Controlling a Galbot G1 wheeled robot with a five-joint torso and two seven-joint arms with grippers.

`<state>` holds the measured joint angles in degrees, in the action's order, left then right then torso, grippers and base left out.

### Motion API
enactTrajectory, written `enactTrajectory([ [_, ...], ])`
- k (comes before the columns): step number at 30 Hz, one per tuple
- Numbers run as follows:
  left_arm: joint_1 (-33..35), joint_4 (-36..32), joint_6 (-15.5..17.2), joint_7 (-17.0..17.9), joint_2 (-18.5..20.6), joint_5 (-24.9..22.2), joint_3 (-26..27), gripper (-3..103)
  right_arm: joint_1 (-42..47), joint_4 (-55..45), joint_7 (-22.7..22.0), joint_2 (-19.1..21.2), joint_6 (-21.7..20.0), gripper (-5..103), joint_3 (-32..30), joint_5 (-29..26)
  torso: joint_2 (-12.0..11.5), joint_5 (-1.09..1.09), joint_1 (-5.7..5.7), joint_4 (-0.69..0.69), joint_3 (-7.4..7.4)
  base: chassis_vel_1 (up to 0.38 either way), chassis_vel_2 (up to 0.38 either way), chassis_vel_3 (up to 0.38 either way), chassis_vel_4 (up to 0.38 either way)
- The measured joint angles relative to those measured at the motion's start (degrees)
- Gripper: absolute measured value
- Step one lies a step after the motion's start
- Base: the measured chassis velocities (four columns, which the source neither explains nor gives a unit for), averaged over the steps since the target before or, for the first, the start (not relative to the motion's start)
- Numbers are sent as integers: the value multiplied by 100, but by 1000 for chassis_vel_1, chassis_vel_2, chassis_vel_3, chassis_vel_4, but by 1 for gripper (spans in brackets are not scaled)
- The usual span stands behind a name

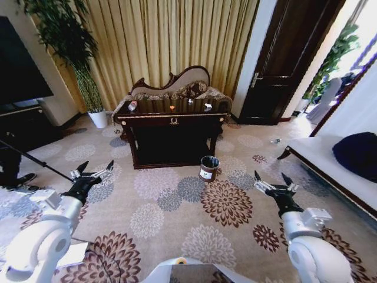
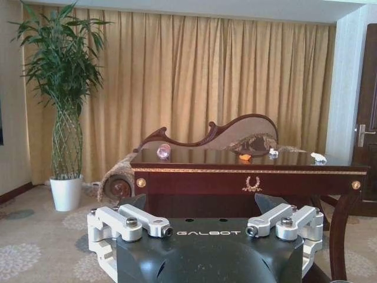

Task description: Move to the front of the table and place the trash on the table into the trash bin.

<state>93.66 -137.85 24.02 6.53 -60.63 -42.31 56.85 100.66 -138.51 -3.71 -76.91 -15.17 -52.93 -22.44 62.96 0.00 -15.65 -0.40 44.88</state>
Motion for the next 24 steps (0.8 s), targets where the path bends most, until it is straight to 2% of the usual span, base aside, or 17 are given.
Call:
enactTrajectory([
  [12,-66,-49,-4,67,117,-85,26,100,35,-47,35,-47,-45,100,-114,-157,0,0,0,0,0,0,0,0,0],
  [17,-122,-75,-10,78,128,-106,69,100,46,-37,81,-176,82,100,34,-18,-1,0,0,0,0,0,0,0,0],
  [24,-52,-93,-27,60,112,-82,127,100,-5,29,119,-134,211,100,48,-39,0,0,0,1,0,0,0,0,0],
])
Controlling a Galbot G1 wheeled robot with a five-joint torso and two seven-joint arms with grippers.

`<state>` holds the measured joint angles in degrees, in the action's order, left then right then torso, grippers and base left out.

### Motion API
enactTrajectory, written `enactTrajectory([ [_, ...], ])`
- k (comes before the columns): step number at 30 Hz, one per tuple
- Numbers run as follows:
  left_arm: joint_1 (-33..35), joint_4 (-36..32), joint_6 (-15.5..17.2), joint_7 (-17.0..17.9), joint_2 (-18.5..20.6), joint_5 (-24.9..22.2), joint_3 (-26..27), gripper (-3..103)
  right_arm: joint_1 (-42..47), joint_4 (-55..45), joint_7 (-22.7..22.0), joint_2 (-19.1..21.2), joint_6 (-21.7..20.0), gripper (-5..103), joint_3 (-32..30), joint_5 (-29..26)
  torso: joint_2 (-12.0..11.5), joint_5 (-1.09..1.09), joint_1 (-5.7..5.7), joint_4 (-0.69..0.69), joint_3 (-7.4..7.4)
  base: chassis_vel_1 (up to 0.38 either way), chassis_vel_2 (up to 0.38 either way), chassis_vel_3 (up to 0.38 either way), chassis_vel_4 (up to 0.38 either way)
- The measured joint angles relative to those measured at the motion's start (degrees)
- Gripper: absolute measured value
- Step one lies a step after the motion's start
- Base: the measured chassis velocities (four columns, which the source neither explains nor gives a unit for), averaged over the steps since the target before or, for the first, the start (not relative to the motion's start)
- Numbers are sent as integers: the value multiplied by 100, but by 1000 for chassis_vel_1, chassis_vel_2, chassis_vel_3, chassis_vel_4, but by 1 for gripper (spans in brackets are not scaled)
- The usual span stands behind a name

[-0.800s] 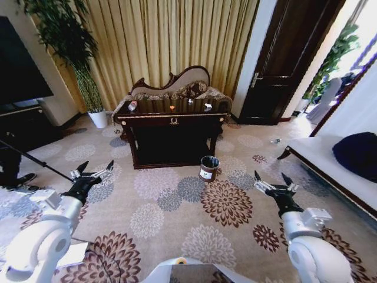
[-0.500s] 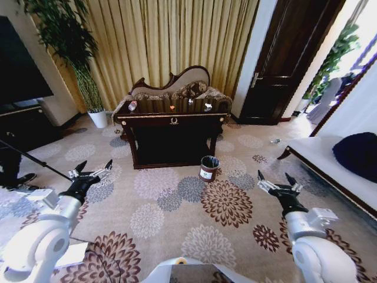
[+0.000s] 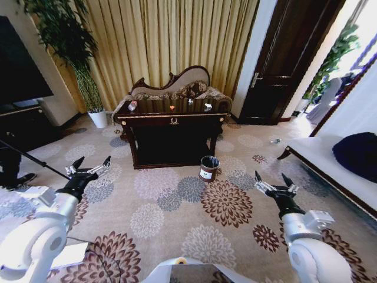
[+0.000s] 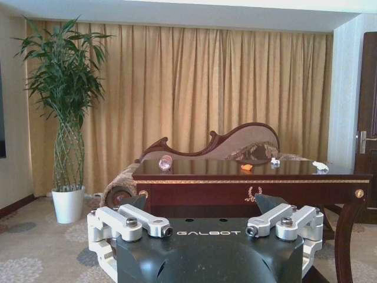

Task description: Move to the front of the table and place the trash on the table into the trash bin.

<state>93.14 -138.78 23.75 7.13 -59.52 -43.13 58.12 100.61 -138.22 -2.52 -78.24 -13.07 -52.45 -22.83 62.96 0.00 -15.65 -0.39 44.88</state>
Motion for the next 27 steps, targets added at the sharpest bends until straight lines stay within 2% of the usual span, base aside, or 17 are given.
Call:
enactTrajectory([
  [10,4,15,-10,-33,9,69,-22,100,8,81,30,21,125,100,-15,35,1,0,1,-1,-1,-13,15,17,-15],
  [27,-22,61,-22,-80,27,87,-46,100,11,92,70,30,137,100,1,51,-2,1,-3,0,1,-158,176,160,-170],
])
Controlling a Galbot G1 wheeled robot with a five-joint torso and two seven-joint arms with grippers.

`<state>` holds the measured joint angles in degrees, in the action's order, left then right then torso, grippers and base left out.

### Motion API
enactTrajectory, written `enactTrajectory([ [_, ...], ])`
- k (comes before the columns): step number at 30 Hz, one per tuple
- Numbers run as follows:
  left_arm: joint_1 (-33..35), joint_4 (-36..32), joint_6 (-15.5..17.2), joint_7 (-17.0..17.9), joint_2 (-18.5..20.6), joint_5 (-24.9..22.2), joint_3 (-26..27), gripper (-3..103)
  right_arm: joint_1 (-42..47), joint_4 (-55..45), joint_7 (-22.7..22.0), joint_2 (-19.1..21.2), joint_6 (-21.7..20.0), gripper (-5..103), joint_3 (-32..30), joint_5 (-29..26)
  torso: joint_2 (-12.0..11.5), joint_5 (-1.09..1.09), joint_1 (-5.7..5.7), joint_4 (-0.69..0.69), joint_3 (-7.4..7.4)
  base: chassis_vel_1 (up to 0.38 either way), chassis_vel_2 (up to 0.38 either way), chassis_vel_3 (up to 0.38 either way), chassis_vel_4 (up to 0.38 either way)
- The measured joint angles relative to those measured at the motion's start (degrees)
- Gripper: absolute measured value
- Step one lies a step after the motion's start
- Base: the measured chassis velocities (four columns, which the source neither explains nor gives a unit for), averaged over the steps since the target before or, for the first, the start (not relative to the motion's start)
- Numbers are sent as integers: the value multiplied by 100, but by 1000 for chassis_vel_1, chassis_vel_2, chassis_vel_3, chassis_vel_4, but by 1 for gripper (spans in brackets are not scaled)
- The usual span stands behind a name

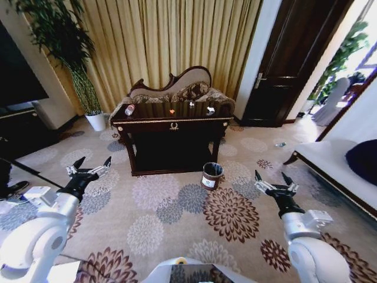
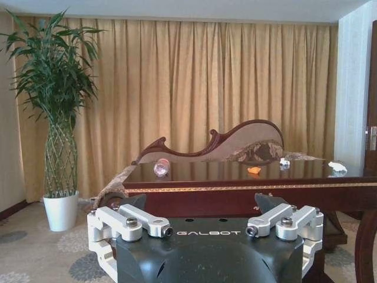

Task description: Move to the front of the table and place the trash on the table into the trash bin.

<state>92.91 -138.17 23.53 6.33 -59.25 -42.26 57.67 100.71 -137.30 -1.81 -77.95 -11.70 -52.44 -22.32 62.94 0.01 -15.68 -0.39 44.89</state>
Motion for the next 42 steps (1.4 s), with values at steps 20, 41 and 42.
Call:
enactTrajectory([
  [20,5,-24,56,-2,-43,50,-23,100,6,-3,72,5,34,100,8,54,2,-2,3,-1,-1,-144,131,135,-131],
  [41,35,-73,142,-24,-64,19,-10,100,38,12,137,-44,66,100,-2,72,2,-1,3,0,-1,-136,137,142,-141],
  [42,32,-73,126,-24,-62,21,-13,100,36,18,138,-41,71,100,-2,76,1,-1,3,0,-1,-158,111,153,-146],
])
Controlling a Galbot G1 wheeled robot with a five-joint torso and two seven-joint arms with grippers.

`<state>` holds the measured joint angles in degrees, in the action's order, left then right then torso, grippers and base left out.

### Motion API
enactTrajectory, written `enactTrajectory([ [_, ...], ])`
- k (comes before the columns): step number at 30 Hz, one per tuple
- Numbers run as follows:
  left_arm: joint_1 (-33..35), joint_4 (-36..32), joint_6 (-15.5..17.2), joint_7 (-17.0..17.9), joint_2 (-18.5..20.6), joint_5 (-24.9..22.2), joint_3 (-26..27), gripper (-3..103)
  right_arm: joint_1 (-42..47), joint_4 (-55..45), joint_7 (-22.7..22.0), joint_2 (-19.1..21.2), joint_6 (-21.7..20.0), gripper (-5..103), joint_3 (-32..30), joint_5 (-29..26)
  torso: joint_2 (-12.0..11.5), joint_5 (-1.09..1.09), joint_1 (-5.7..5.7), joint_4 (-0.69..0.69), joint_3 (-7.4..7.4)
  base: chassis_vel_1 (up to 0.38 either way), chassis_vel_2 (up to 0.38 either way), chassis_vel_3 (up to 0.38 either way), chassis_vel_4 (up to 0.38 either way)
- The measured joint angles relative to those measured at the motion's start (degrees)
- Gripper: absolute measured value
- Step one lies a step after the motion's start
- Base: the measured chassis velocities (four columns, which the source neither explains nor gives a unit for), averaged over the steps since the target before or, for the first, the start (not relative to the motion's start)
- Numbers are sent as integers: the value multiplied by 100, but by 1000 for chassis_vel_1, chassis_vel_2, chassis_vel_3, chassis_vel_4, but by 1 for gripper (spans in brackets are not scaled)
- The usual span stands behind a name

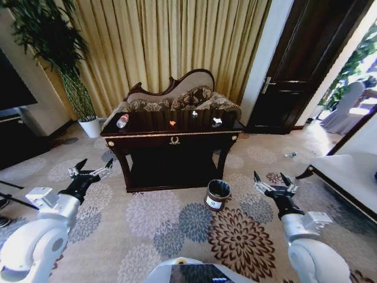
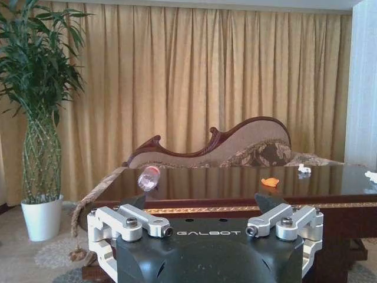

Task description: Move to the front of the table and place the trash on the table into the trash bin.

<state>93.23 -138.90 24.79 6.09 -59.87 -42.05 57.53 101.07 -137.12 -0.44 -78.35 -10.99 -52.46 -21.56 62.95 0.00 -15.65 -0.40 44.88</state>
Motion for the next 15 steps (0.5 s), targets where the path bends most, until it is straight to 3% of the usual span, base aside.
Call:
enactTrajectory([
  [15,-4,37,-28,-6,17,2,3,100,11,-10,109,-15,13,100,29,46,0,0,0,0,0,-133,135,129,-139],
])
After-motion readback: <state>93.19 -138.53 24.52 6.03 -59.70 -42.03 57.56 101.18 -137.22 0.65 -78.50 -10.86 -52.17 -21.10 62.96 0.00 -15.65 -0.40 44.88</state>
